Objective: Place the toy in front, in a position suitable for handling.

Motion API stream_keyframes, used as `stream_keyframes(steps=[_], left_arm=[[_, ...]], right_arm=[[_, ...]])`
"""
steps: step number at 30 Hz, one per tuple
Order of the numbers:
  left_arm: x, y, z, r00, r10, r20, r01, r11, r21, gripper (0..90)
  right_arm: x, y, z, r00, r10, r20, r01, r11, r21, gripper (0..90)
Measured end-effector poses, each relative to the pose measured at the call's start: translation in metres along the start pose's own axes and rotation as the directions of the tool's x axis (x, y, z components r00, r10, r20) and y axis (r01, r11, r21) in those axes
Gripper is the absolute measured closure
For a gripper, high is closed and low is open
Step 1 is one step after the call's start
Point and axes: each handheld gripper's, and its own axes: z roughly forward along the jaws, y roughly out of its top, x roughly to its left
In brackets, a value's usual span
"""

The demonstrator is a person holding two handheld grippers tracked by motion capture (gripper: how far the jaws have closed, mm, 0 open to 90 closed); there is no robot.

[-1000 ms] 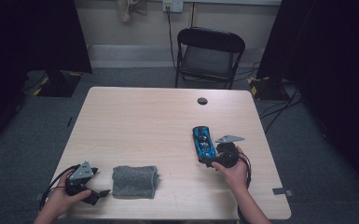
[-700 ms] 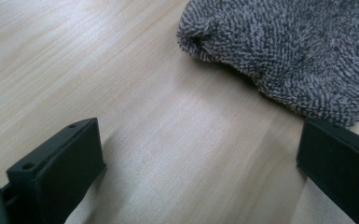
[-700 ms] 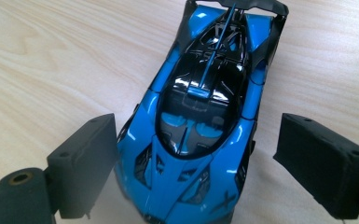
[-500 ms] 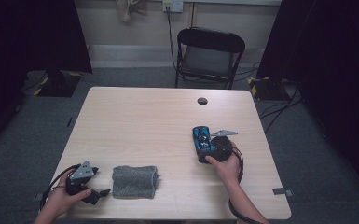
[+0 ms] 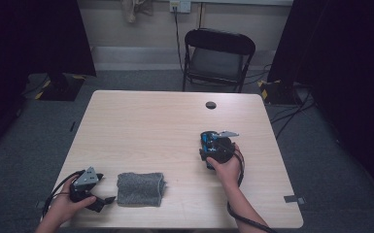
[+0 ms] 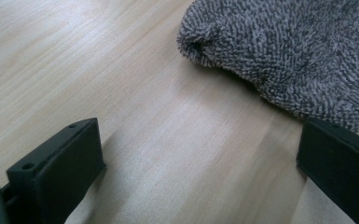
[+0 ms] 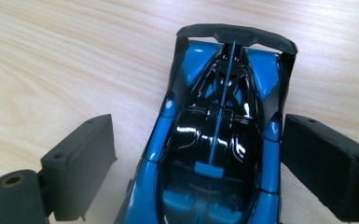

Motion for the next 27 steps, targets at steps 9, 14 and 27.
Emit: stream_keyframes(steps=[9,14,27], left_arm=[[0.000,0.001,0.001,1.0000,-0.003,0.002,0.003,1.0000,-0.004,0.0],[0.000,0.001,0.001,1.0000,-0.003,0.002,0.003,1.0000,-0.005,0.0],[0.000,0.001,0.001,1.0000,-0.005,-0.002,0.005,1.0000,-0.006,0.0]], right_arm=[[0.004,-0.006,0.012,0.9959,0.058,0.070,-0.059,0.998,0.017,13.4],[0.008,-0.010,0.013,0.9930,0.047,0.108,-0.047,0.999,-0.001,16.8],[0.016,-0.013,0.010,0.9826,0.080,0.168,-0.078,0.997,-0.020,24.9]])
